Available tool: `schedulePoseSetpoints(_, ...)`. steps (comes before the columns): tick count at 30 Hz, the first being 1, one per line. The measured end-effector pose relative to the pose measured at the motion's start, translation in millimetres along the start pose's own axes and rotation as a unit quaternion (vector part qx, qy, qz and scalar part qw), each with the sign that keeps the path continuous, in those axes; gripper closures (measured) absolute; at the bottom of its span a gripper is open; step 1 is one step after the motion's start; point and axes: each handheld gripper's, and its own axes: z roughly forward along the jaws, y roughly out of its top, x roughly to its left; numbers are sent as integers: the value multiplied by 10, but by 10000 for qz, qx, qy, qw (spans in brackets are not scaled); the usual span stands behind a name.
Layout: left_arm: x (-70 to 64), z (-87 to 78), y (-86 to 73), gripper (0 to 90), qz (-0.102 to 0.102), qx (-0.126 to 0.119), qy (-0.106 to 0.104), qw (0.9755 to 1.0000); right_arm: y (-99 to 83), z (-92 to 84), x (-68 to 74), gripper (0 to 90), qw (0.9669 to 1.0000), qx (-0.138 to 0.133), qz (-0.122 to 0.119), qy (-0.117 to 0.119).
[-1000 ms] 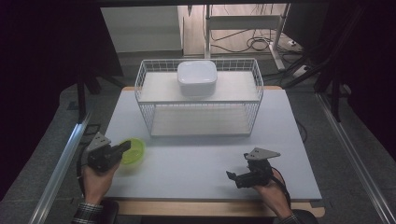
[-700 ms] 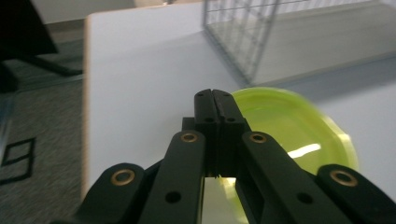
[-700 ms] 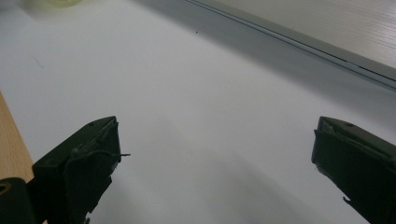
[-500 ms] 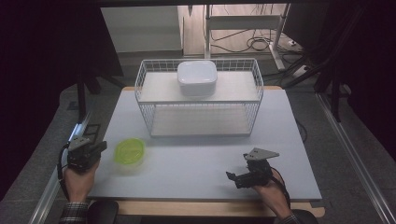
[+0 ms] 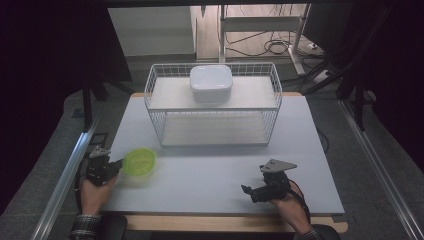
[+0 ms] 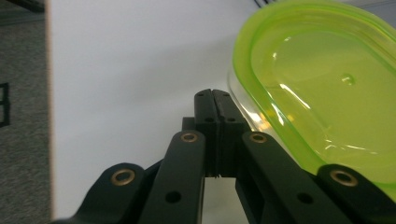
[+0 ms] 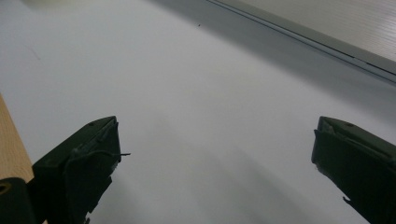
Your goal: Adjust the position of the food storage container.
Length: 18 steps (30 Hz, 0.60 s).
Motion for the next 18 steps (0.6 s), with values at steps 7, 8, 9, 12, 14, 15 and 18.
schedulePoseSetpoints(7,-110,101,16,900,-10,97,-339,9994,-3,8,2,20,10000,34,-21,-4)
schedulePoseSetpoints(8,-122,110,18,900,2,110,-362,9993,-3,9,3,19,10000,37,-24,-3)
schedulePoseSetpoints(9,-140,123,21,900,10,130,-403,9991,-3,10,3,20,10000,40,-30,-4)
schedulePoseSetpoints(12,-198,150,34,900,38,142,-510,9986,-4,15,5,20,10000,41,-33,3)
schedulePoseSetpoints(14,-233,163,44,900,86,156,-557,9983,-4,17,5,20,10000,45,-36,0)
schedulePoseSetpoints(15,-252,172,48,900,118,170,-571,9982,-4,17,6,20,10000,47,-37,0)
schedulePoseSetpoints(18,-301,199,62,900,193,200,-613,9977,-2,13,7,20,10000,50,-49,-3)
